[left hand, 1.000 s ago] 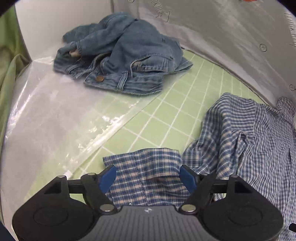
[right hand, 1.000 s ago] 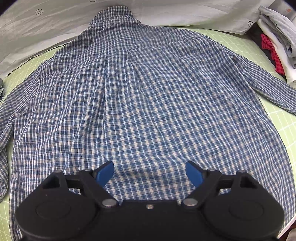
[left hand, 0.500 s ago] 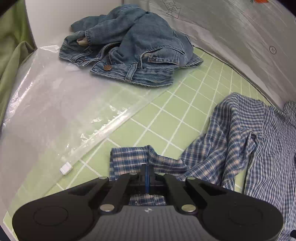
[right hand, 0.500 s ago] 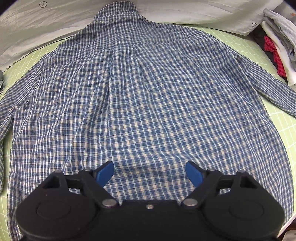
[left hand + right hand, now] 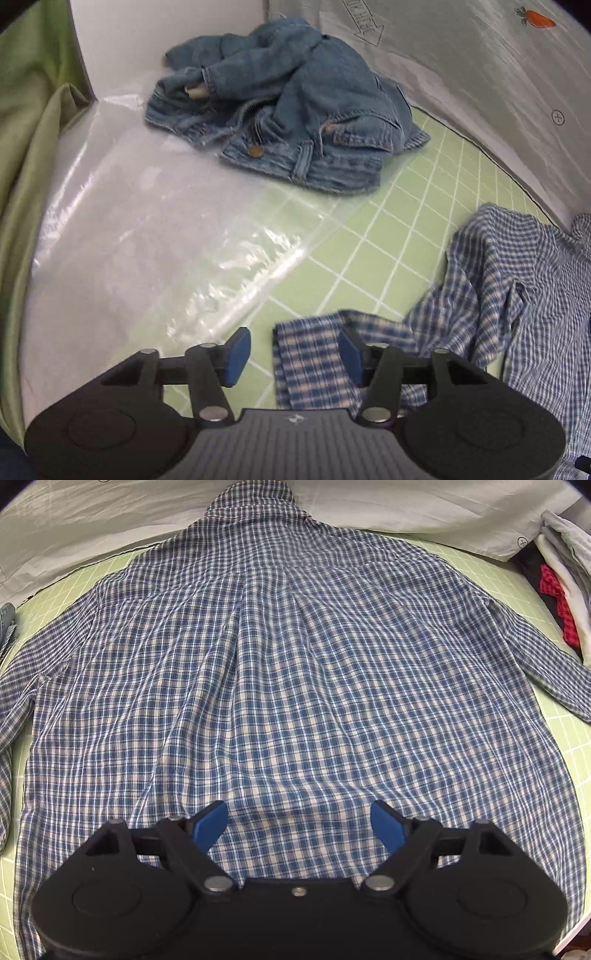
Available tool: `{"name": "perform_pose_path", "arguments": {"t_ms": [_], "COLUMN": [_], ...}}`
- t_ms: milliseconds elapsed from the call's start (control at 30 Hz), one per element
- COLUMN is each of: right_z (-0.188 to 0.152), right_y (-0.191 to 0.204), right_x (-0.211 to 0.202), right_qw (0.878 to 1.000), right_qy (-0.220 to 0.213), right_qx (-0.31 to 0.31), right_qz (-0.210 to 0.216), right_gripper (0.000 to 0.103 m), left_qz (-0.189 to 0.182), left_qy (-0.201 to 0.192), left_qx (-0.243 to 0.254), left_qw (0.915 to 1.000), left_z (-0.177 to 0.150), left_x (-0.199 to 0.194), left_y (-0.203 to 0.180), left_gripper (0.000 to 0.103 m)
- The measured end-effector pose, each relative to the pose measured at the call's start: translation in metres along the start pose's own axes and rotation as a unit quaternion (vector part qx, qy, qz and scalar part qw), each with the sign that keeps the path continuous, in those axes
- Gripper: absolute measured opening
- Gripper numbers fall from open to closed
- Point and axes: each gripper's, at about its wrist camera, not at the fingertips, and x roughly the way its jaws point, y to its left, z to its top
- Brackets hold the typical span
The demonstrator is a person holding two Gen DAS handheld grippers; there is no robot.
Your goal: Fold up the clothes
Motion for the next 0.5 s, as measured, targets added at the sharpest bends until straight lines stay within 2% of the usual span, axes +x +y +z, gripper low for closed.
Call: {"name": "perform_pose_path", "arguments": {"t_ms": [100, 200, 300, 333, 400, 467, 500], "right_z": [0.0, 0.001, 0.002, 0.002, 0.002, 0.001, 0.001], "right_y": [0.0, 0.001, 0.002, 0.002, 0.003, 0.004, 0.004], "right_x": [0.001, 0.001, 0.001, 0.001, 0.0, 0.0, 0.0], "right_qw": [1.0, 1.0, 1.0, 1.0, 1.0, 1.0, 1.0], "right_qy": [0.002, 0.003, 0.001, 0.001, 0.0, 0.0, 0.0], "right_qx": [-0.001, -0.004, -0.012, -0.014, -0.017, -0.017, -0.017], "right_qz": [-0.002, -0.003, -0.003, -0.003, -0.002, -0.003, -0.003], "right_gripper": [0.085, 0.085, 0.085, 0.085, 0.085, 0.085, 0.085], "left_qz": [0.017, 0.019, 0.034, 0.043, 0.046, 0.034, 0.034], "left_qy": [0.006, 0.005, -0.007, -0.015, -0.032, -0.035, -0.035], "left_qx": [-0.003, 0.01, 0.032, 0.042, 0.07, 0.075, 0.075], "left_qw": [0.9998, 0.9998, 0.9989, 0.9981, 0.996, 0.996, 0.996], "left_z": [-0.009, -0.015, -0.02, -0.023, -0.026, -0.026, -0.024], "left_x": [0.006, 0.012, 0.014, 0.014, 0.012, 0.01, 0.009], "left_y": [-0.009, -0.016, -0.024, -0.027, -0.033, -0.036, -0.036], "left_gripper": [0.076, 0.077, 0.074, 0.069, 0.04, 0.019, 0.014]}}
